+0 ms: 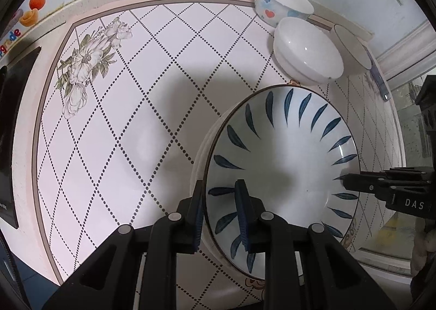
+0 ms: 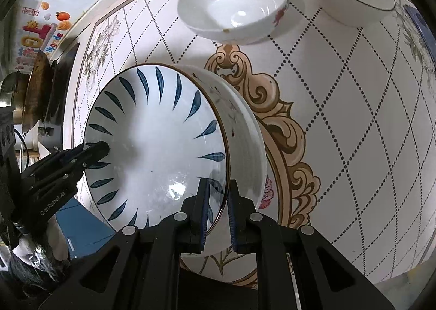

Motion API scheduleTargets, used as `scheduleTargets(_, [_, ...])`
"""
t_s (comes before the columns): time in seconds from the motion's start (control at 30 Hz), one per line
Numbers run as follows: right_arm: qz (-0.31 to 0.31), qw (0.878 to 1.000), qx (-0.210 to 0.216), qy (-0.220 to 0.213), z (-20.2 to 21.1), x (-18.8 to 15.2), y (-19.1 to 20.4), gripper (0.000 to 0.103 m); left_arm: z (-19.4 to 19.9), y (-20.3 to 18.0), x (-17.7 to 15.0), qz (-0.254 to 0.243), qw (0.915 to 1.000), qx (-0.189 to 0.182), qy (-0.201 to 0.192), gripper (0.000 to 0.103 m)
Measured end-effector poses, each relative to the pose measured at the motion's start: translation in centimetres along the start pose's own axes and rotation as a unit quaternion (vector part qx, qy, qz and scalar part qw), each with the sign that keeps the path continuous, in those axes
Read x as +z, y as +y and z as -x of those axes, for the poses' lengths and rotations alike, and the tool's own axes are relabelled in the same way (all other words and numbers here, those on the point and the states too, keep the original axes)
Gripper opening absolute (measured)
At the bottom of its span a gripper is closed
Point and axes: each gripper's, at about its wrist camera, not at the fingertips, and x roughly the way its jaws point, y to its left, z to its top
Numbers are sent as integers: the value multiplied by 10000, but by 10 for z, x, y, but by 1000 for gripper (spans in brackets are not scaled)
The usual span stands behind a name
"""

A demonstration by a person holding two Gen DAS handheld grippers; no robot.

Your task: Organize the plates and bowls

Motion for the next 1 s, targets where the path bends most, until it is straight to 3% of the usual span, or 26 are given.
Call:
scheduleTargets(0.63, [-134, 9998, -14, -152, -8, -5, -6, 14, -17, -12, -4, 55, 9999, 142, 48, 20])
scheduleTargets(1.0, [-404, 9982, 345, -286, -5, 0, -20, 17, -25, -14, -2, 372, 9992, 171, 22, 20])
